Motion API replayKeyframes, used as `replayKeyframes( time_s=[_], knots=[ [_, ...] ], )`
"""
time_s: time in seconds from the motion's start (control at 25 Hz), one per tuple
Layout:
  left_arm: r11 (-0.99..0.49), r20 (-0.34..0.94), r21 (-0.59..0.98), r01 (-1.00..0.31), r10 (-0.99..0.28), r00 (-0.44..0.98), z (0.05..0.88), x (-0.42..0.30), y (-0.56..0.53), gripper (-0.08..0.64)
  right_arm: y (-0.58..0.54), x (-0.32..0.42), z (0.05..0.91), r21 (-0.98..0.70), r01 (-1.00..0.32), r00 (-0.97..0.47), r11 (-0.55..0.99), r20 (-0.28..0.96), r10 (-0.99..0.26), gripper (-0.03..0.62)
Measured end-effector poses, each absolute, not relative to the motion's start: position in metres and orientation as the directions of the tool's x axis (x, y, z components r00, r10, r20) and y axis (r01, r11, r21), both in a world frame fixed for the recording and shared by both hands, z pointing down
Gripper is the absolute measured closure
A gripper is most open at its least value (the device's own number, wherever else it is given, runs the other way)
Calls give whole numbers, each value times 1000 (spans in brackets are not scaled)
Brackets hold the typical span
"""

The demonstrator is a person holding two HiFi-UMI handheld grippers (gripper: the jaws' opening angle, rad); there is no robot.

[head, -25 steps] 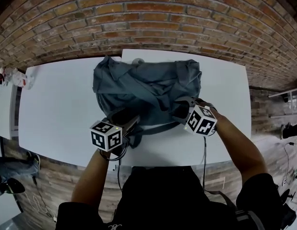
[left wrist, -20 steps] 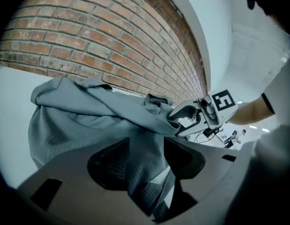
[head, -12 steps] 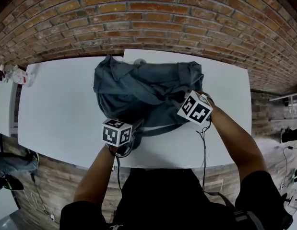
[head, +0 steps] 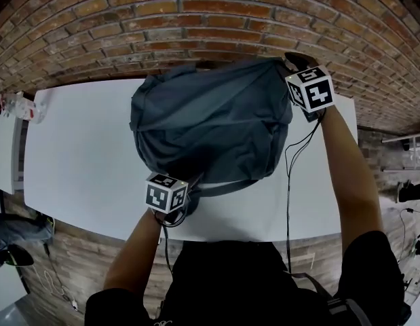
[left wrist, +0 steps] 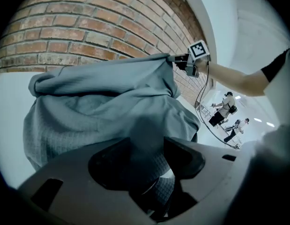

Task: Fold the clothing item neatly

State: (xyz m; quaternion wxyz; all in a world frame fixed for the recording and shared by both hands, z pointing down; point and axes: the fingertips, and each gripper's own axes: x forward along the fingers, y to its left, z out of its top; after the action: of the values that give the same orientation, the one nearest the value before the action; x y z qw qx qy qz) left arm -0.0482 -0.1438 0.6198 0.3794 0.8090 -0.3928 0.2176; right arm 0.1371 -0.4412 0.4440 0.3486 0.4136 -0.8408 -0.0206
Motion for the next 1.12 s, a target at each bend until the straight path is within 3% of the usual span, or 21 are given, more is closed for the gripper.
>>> replayKeyframes(
  time_s=[0.16, 0.4, 0.48, 0.56, 0.64, 0.8, 0.84, 0.92, 1.12],
  knots=[
    [-406, 648, 442, -800, -472, 597, 620, -49, -143, 342, -424, 170, 472, 377, -708, -321, 596, 580, -749, 427],
    [-407, 653, 435, -803, -472, 593, 620, -49, -143, 342, -439, 264, 482, 296, -915, -85, 275, 524, -847, 412],
    [-406, 654, 432, -805, -474, 590, 620, -49, -143, 342, -423, 251, 495, 165, -913, -199, 372, 617, -761, 413],
    [-405, 656, 430, -807, -474, 587, 621, -50, -143, 342, -392, 226, 524, -49, -873, -363, 486, 730, -579, 411],
    [-404, 659, 429, -808, -472, 586, 621, -50, -142, 342, -363, 211, 556, -250, -833, -471, 493, 789, -396, 411],
    [-404, 661, 427, -809, -471, 584, 622, -48, -142, 342, -348, 207, 600, -333, -836, -473, 437, 841, -263, 413],
    [-404, 662, 426, -810, -471, 583, 622, -48, -142, 343, -353, 206, 602, -332, -835, -472, 439, 842, -261, 433],
    [-404, 662, 423, -811, -472, 581, 621, -48, -142, 343, -372, 206, 598, -304, -843, -459, 444, 837, -299, 558],
    [-403, 668, 424, -811, -466, 581, 622, -48, -142, 344, -448, 233, 572, -115, -908, -320, 402, 809, -492, 563]
  ],
)
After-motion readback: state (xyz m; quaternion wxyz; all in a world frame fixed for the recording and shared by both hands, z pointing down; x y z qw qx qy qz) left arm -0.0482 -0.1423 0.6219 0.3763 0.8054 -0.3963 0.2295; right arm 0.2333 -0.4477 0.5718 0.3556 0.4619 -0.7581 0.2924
